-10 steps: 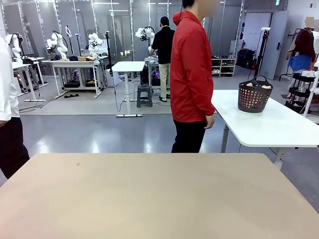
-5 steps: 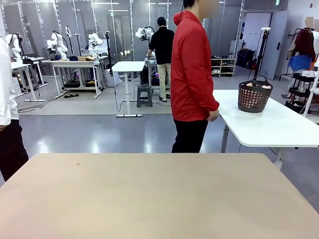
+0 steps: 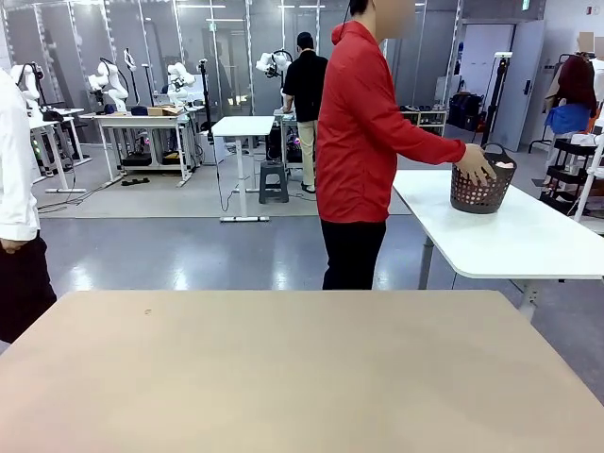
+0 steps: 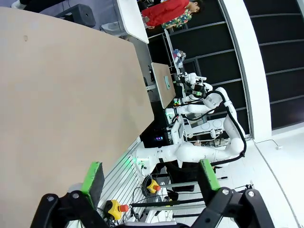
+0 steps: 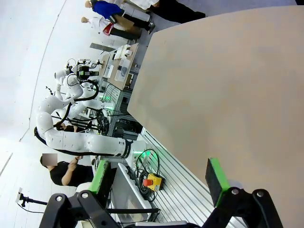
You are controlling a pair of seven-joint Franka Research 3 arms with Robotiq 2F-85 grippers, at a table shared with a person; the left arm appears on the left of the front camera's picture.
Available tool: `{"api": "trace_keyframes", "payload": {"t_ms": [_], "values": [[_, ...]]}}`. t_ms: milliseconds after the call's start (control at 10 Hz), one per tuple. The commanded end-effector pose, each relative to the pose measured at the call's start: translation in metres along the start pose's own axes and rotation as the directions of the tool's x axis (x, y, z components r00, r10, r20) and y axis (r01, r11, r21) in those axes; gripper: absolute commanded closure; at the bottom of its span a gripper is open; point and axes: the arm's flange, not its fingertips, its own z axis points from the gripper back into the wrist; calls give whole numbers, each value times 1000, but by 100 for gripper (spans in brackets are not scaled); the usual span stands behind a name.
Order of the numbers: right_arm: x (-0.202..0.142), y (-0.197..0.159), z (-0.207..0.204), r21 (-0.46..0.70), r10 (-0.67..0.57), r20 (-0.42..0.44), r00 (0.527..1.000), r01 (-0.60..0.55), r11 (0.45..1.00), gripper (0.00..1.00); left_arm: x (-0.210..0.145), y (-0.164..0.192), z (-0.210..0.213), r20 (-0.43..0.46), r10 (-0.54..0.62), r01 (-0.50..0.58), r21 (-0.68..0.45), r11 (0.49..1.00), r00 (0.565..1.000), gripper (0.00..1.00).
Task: Fold the towel.
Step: Grab the top end of the 100 cm Hotel Towel extended by the human.
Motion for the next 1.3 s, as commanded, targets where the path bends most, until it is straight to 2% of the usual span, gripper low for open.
{"api": "trace_keyframes", "payload": {"t_ms": [0,1200], "values": [[0,1,1,12,24,1,1000,-24,1000,0,-4,-1,0,-7,-7,7,-9,1000,1000,0],[0,1,1,12,24,1,1000,-24,1000,0,-4,-1,0,-7,-7,7,-9,1000,1000,0]]}}
